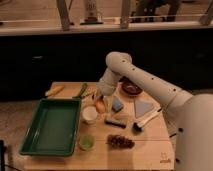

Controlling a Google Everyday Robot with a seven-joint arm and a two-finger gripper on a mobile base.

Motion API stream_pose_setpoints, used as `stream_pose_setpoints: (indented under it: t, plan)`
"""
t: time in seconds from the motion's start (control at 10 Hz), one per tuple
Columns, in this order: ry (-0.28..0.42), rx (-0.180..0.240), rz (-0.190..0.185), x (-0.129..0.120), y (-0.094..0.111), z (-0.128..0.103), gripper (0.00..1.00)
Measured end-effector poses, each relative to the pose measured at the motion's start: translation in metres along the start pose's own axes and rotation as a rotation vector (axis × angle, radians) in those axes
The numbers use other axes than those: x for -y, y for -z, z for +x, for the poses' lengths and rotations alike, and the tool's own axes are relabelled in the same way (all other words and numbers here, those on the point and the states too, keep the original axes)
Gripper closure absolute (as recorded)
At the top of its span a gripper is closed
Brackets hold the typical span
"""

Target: Place apple in paper cup

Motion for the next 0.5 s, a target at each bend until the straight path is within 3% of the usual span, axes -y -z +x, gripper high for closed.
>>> stream_pose_setpoints:
  t: [0.5]
  plan:
    - [0.111, 0.029, -0.052, 0.026, -0.015, -0.017, 0.95]
